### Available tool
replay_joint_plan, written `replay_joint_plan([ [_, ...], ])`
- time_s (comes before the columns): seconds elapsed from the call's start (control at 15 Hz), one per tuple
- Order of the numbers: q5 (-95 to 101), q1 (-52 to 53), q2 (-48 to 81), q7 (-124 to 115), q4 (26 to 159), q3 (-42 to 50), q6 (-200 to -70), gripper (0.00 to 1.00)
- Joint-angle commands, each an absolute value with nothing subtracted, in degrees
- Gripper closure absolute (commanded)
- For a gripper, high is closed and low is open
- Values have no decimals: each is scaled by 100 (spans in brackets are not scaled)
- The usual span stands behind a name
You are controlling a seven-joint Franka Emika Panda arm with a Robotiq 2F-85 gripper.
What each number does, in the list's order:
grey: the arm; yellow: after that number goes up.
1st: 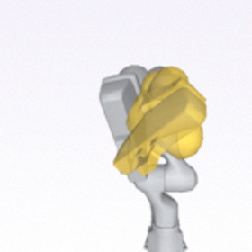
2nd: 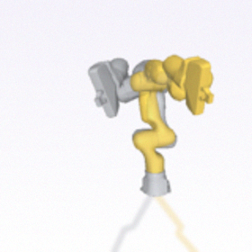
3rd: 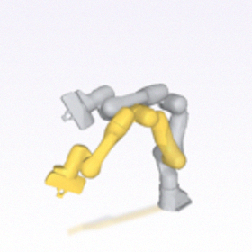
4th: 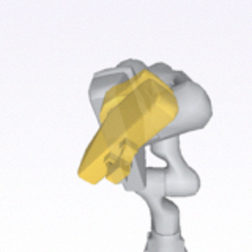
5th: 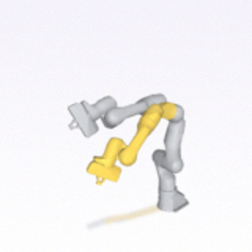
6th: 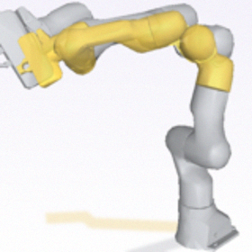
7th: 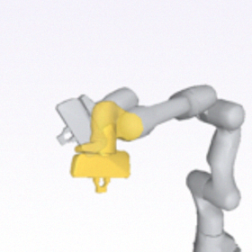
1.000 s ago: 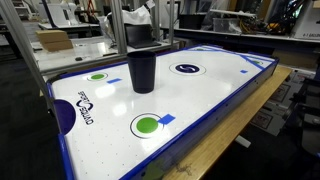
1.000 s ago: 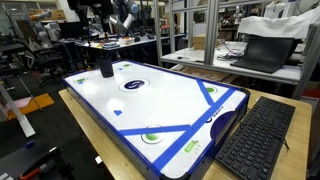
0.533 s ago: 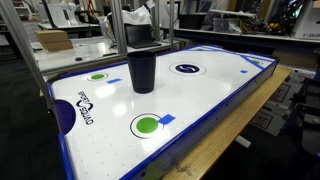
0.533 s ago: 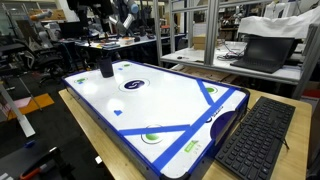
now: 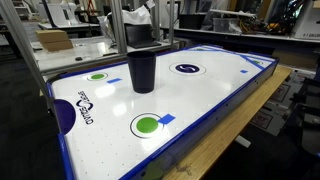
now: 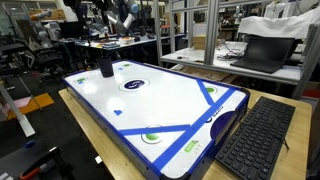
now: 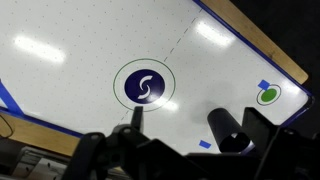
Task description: Take the black marker out of the black cup
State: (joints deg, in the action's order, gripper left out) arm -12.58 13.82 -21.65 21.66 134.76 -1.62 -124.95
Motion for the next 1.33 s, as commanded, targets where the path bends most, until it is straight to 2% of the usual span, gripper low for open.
replay_joint_plan([
  [0.0, -1156, 1505, -1454, 2848, 12643, -250, -12493, 0],
  [0.67, -1577, 1465, 1010, 5445, 9855, -1073, -12311, 0],
  [1.27, -1423, 1290, 2227, 7133, 8564, -1685, -11883, 0],
])
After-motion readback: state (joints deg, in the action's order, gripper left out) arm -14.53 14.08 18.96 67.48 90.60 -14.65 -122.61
